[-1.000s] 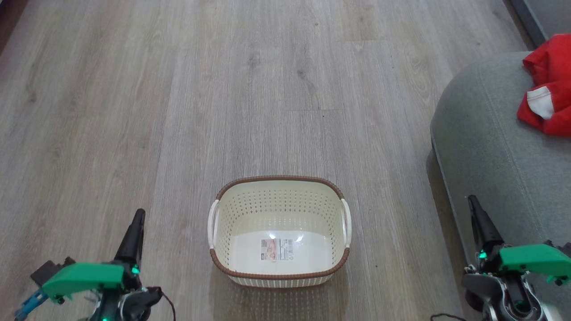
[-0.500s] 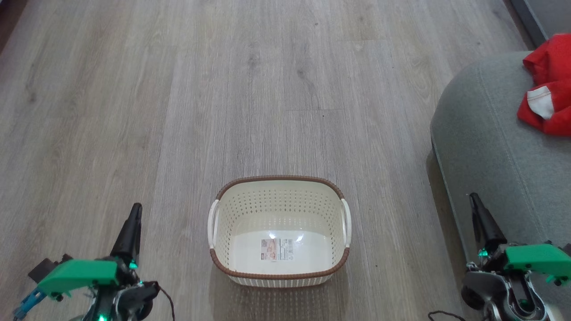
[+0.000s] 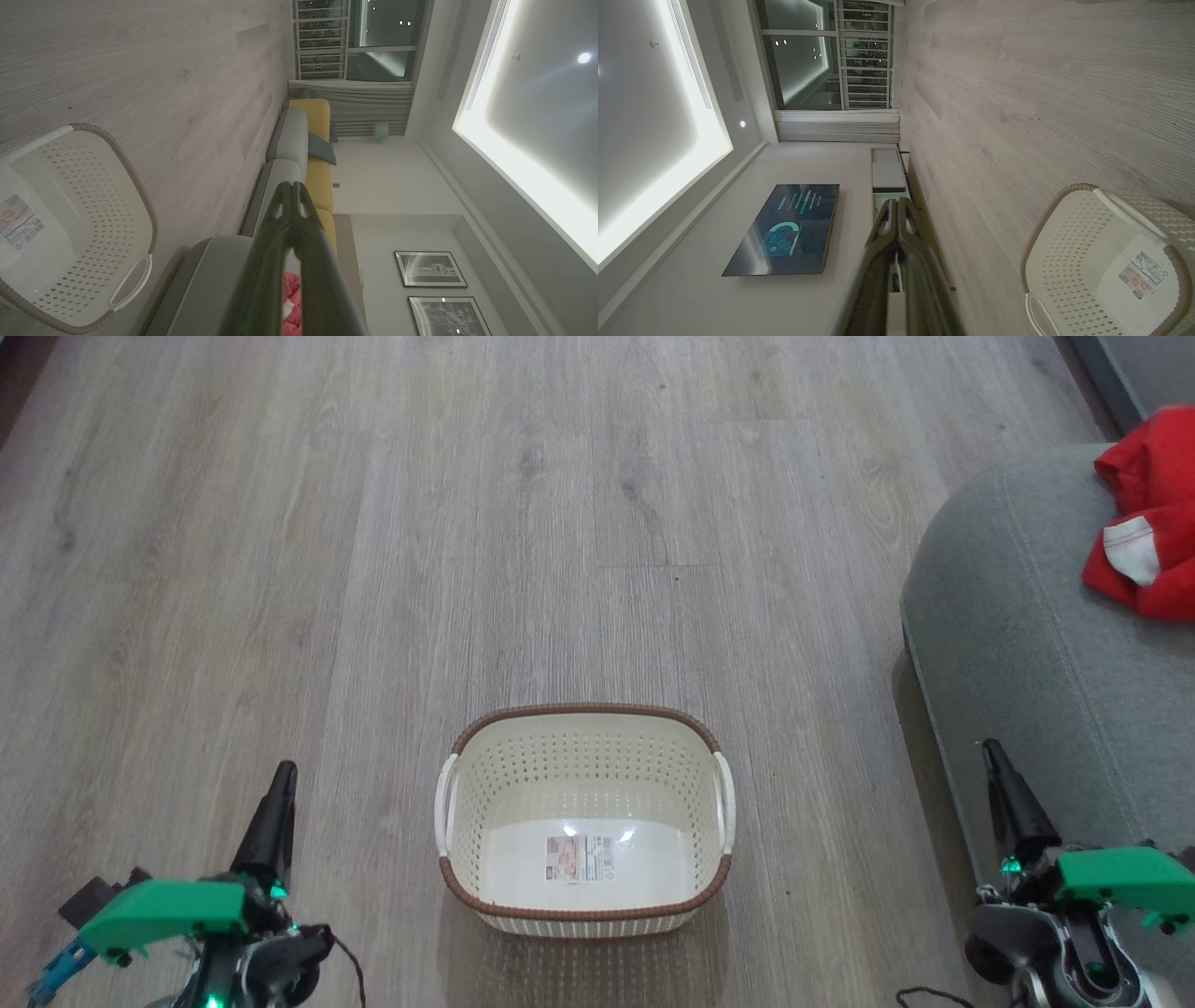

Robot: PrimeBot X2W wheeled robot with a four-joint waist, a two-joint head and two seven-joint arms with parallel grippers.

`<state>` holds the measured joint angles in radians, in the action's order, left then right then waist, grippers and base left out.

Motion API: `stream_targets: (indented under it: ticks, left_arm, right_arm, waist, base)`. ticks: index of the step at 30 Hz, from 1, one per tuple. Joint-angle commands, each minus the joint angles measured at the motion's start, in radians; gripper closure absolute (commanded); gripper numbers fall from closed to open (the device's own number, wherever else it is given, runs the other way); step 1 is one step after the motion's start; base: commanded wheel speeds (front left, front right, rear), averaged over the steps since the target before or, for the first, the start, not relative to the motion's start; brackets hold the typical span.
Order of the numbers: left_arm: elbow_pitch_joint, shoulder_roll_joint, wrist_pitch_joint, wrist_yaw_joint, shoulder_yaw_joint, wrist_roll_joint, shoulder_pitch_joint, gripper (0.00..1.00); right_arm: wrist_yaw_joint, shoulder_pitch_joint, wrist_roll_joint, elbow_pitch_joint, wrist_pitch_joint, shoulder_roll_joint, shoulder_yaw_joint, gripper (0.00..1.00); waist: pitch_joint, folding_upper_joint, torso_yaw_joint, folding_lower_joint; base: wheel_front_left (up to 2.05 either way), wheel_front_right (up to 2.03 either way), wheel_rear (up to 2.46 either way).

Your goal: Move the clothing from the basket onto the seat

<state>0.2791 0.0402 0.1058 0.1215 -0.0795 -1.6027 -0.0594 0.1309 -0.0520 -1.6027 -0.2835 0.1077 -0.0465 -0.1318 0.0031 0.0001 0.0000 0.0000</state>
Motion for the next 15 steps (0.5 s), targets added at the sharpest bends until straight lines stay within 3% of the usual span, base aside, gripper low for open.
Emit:
stream_targets:
  ticks: [1, 15]
  left_arm:
    - [-0.034, 0.01, 0.008, 0.009, -0.034, -0.006, -0.049, 1.0]
    - [-0.034, 0.01, 0.008, 0.009, -0.034, -0.006, -0.049, 1.0]
  right_arm:
    - [0.0, -0.056, -0.006, 0.039, 0.006, -0.004, 0.018, 1.0]
    - [0.0, -0.056, -0.006, 0.039, 0.006, -0.004, 0.018, 1.0]
  waist:
    - [0.0, -0.0001, 0.0, 0.0]
    - [0.0, -0.0001, 0.0, 0.0]
  base:
    - [0.0, 0.0, 0.0]
    - [0.0, 0.0, 0.0]
